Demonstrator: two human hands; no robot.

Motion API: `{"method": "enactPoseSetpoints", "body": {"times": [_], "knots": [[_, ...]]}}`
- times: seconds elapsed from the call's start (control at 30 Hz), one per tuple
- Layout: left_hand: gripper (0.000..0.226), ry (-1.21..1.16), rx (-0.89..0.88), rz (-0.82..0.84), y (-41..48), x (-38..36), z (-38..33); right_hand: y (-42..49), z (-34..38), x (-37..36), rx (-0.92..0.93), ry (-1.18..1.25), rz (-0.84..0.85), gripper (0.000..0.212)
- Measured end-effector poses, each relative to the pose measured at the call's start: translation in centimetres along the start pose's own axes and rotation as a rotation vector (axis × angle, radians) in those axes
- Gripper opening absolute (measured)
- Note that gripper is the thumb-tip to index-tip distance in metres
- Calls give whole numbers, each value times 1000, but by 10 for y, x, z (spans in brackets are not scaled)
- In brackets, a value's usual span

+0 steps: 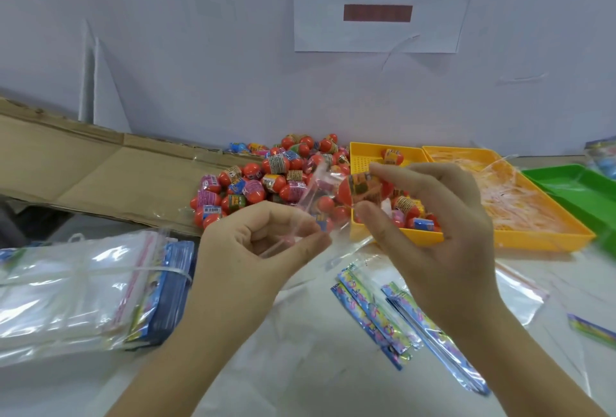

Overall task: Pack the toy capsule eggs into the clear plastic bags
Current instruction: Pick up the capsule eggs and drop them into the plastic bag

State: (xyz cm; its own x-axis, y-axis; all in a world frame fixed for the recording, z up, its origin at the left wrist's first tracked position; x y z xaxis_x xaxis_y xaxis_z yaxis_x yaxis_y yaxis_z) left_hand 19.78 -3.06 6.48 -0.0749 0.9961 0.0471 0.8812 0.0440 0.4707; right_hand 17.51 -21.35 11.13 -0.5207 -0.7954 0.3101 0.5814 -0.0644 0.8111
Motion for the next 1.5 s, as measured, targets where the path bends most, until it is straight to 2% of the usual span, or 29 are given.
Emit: {"method": "enactPoseSetpoints", "body": {"times": [0.17, 0.4, 0.53, 0.7, 0.9, 1.07, 1.17, 1.23, 1.27, 1.3, 1.37, 1.43, 1.5], "knots": [[18, 50, -50, 44, 0, -3, -5, -1, -1, -8, -74, -14, 107, 30], [30, 67, -23, 98, 0, -5, 1, -2, 8, -13, -15, 10, 199, 28], [40, 110, -61, 157, -2, -12, -3, -5, 12, -17, 27, 6, 222, 35], [33, 119, -82, 163, -1, -12, -6, -5, 15, -18, 67, -41, 215, 27], [42, 71, -66, 186, -3, -15, -4, -6, 19, -17, 75, 4, 239, 12], [27, -37, -47, 195, -3, -17, -4, -14, 23, -25, 42, 124, 325, 36], [26, -157, 30, 70, 0, -9, 2, -15, 26, -14, 113, 37, 126, 53], [26, -247, 90, -15, 3, -1, 6, -15, 13, -8, -21, 145, 36, 64], [27, -283, 113, -36, 5, 2, 8, -15, 2, -12, -146, 233, 61, 69], [28, -307, 132, -42, 6, 4, 9, -17, -9, -22, -290, 308, 152, 76], [32, -292, 150, -28, 5, 5, 11, -29, -27, -50, -558, 445, 442, 83], [27, -247, 152, 2, 4, 3, 11, -41, -31, -69, -690, 600, 665, 64], [23, -221, 120, 21, 3, -1, 8, -43, -26, -75, -703, 696, 747, 39]]}}
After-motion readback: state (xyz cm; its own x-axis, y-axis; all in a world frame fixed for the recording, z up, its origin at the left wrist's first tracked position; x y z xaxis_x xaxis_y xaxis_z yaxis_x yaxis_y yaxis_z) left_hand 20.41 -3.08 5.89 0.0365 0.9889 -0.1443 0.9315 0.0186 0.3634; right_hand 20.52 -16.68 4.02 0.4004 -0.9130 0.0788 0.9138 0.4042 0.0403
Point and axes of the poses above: each hand's wrist, its own y-axis towards the middle knuckle, its own x-axis out of the back of the hand, z = x × y, the point moved 8 cm from there along y, towards the middle knuckle, and after that the axes turned 4 degrees about -x, right-handed, at the moved point
